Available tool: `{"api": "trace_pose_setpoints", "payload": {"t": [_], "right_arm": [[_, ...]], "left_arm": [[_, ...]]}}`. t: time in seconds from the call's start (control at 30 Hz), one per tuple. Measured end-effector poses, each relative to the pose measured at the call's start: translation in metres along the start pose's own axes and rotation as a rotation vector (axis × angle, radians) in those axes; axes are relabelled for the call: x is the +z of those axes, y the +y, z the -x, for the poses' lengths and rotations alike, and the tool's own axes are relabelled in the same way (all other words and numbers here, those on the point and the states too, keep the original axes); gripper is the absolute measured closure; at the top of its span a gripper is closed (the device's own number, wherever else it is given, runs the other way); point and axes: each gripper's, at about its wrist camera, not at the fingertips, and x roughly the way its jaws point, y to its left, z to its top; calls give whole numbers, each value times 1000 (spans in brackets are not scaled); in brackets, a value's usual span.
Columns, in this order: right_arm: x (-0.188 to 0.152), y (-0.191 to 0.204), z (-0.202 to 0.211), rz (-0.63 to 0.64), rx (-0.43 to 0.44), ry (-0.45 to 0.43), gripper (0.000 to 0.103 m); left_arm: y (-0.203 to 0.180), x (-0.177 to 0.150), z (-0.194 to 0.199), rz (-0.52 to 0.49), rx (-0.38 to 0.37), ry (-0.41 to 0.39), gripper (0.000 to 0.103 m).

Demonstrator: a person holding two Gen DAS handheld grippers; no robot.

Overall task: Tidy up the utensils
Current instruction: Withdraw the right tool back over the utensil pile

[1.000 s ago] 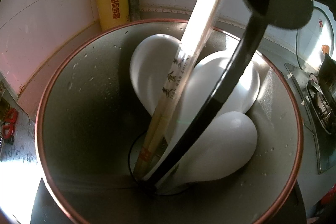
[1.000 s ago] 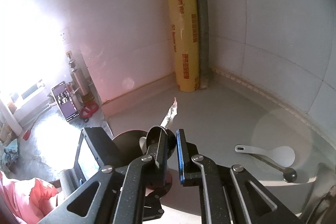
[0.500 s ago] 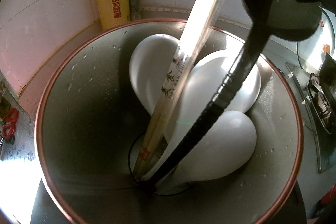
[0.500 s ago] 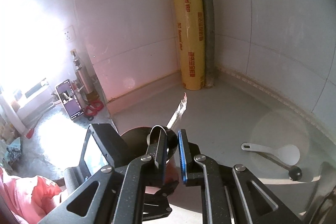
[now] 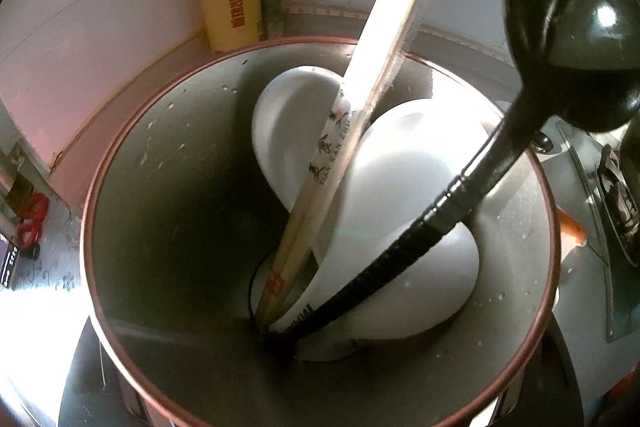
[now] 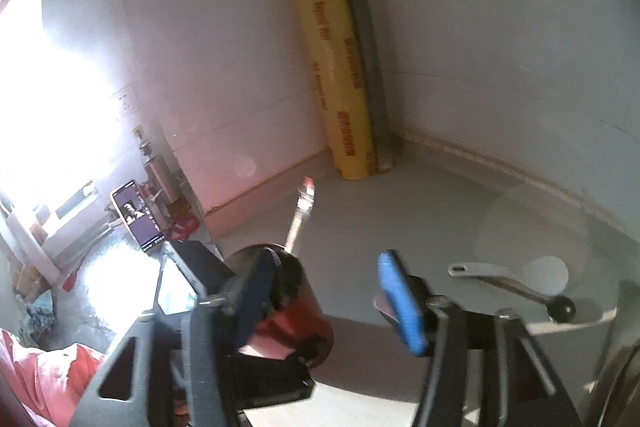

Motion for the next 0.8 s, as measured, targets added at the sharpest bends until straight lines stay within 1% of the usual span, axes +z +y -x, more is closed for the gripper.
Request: {"api": "trace_pose_setpoints", "payload": {"t": [0.07, 0.1, 0.13, 0.17, 0.33, 0.6, 0.67, 0.8], "right_arm": [[-6, -12, 3, -28, -7, 7, 21], [-10, -17, 4, -41, -14, 12, 15], [-14, -23, 6, -55, -24, 17, 4], [-16, -27, 7, -65, -30, 20, 0], [-35, -60, 11, -138, -63, 45, 0], [-58, -102, 31, -207, -93, -15, 0], [-63, -110, 35, -216, -99, -25, 0], [-74, -124, 39, -239, -111, -3, 0]], "left_arm": [[-1, 0, 0, 13, 7, 6, 13], [-2, 0, 1, 20, 17, 9, 13], [-2, 0, 1, 24, 27, 10, 13], [-4, 0, 3, 26, 33, 9, 13], [-7, -2, 5, 76, 58, 17, 13], [-10, -2, 6, 147, 97, 47, 13], [-3, 10, -2, 158, 102, 52, 13], [-2, 14, -7, 163, 114, 57, 13]]}}
